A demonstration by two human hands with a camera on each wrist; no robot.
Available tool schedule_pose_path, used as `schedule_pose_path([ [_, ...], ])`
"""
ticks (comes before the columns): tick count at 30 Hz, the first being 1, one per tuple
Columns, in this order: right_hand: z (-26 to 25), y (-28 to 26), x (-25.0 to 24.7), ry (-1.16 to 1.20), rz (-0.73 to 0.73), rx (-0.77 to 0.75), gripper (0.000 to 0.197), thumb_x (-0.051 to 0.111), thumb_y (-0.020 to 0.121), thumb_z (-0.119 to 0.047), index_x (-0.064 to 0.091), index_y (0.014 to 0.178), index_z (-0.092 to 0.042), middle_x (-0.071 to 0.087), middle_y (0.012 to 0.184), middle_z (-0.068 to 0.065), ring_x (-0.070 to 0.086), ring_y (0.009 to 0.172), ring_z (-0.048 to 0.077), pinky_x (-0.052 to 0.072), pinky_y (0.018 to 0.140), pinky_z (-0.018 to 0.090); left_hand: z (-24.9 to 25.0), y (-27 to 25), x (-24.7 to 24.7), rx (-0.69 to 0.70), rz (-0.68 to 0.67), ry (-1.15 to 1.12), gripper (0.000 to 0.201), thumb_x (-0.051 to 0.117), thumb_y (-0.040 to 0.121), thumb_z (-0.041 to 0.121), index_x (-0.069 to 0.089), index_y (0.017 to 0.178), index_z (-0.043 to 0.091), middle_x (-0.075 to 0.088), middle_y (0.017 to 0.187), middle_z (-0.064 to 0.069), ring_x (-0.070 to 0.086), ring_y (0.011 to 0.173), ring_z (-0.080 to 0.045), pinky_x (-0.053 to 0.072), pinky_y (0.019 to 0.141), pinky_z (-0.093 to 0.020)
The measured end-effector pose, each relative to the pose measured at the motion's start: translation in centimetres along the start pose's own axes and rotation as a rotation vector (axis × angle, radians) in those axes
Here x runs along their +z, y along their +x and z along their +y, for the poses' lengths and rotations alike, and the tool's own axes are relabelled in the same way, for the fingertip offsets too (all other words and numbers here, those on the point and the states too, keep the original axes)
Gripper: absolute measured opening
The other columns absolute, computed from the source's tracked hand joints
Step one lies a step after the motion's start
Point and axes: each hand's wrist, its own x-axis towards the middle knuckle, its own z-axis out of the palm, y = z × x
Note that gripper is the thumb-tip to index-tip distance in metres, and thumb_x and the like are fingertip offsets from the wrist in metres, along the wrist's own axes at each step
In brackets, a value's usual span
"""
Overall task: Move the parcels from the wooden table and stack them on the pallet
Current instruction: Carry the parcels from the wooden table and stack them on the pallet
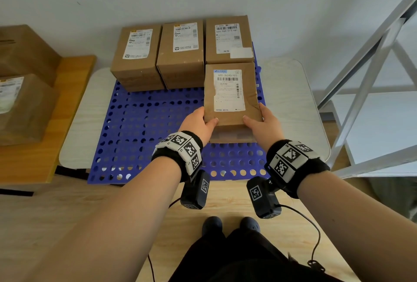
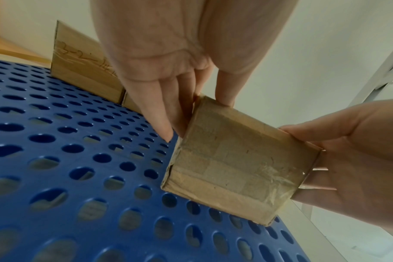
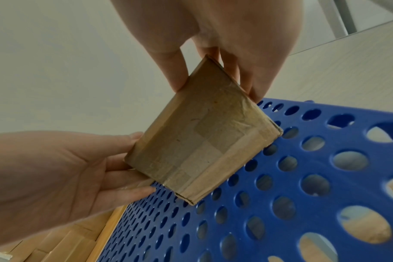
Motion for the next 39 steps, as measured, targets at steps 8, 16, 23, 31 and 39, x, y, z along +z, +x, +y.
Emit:
schedule_pose_path([
  [8, -0.1, 0.0, -0.1, -0.025, -0.011, 0.002, 0.065, 0.056, 0.093, -0.022, 0.023, 0.149, -0.018, 0.047, 0.139, 0.001, 0.05, 0.121, 0.017, 0.041, 0.088, 0.023, 0.3, 0.0, 0.0, -0.047, -0.024, 0.033, 0.049, 0.048, 0.095, 0.032, 0.04, 0.138, 0.01, 0.05, 0.135, -0.007, 0.05, 0.12, -0.024, 0.04, 0.096, -0.03],
  [16, -0.4, -0.1, -0.5, -0.092, -0.008, -0.043, 0.066, 0.056, 0.093, -0.024, 0.023, 0.149, -0.015, 0.041, 0.145, 0.002, 0.045, 0.127, 0.019, 0.04, 0.091, 0.024, 0.6, 0.0, -0.2, -0.115, -0.024, 0.06, 0.054, 0.046, 0.095, 0.036, 0.035, 0.14, 0.009, 0.047, 0.139, -0.01, 0.048, 0.123, -0.026, 0.041, 0.098, -0.034],
  [23, -2.6, -0.6, -0.1, -0.115, 0.064, -0.192, 0.059, 0.053, 0.088, -0.015, 0.033, 0.144, -0.015, 0.046, 0.141, 0.005, 0.047, 0.126, 0.021, 0.046, 0.1, 0.039, 0.9, -1.8, -1.7, -0.13, 0.071, -0.011, 0.055, 0.047, 0.096, 0.032, 0.03, 0.144, 0.01, 0.039, 0.146, -0.008, 0.041, 0.132, -0.023, 0.035, 0.105, -0.033],
  [31, -6.7, -3.0, 3.5, -0.102, -0.116, -0.375, 0.04, 0.05, 0.092, -0.011, 0.049, 0.132, -0.013, 0.054, 0.129, 0.0, 0.05, 0.117, 0.013, 0.04, 0.089, 0.019, 0.0, -5.6, -6.2, -0.142, 0.272, -0.131, 0.034, 0.04, 0.1, 0.022, 0.05, 0.131, 0.014, 0.051, 0.136, -0.003, 0.052, 0.118, -0.018, 0.038, 0.084, -0.021],
  [39, -10.1, -7.0, 11.1, -0.102, -0.297, -0.445, 0.033, 0.051, 0.091, -0.012, 0.055, 0.123, -0.018, 0.065, 0.09, 0.003, 0.055, 0.068, 0.007, 0.043, 0.049, 0.011, -5.3, -10.5, -12.7, -0.189, 0.453, -0.17, 0.03, 0.04, 0.099, 0.02, 0.057, 0.123, 0.014, 0.058, 0.128, -0.007, 0.053, 0.116, -0.021, 0.042, 0.09, -0.027],
])
